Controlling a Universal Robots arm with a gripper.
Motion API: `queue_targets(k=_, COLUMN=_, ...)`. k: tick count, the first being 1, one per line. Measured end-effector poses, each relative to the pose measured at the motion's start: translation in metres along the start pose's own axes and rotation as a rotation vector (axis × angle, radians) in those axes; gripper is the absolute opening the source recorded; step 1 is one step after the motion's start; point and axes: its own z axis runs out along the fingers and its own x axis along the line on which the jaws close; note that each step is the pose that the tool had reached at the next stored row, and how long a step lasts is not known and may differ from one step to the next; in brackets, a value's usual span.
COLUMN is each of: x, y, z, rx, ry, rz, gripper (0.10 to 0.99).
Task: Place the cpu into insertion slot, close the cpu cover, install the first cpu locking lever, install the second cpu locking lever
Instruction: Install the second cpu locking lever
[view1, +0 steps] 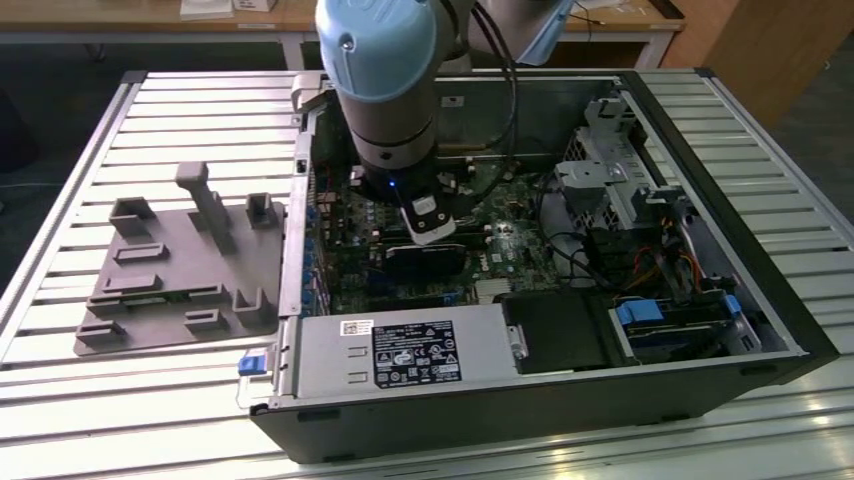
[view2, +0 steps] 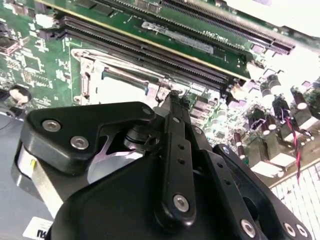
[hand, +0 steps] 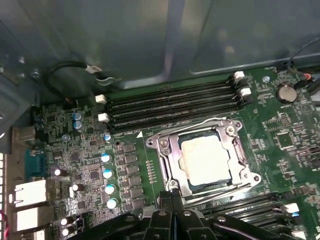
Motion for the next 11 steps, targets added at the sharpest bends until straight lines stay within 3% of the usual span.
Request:
queue_targets(k=5, x=-0.0038, y=0.0013, z=-0.0008, rx=0.010, ry=-0.0039, rz=0.004, gripper=0.106)
queue_targets(k=11, x=-0.0239, y=0.0054, z=0.0016, rx=0.011, ry=-0.0032, rz=0.005, gripper=0.106)
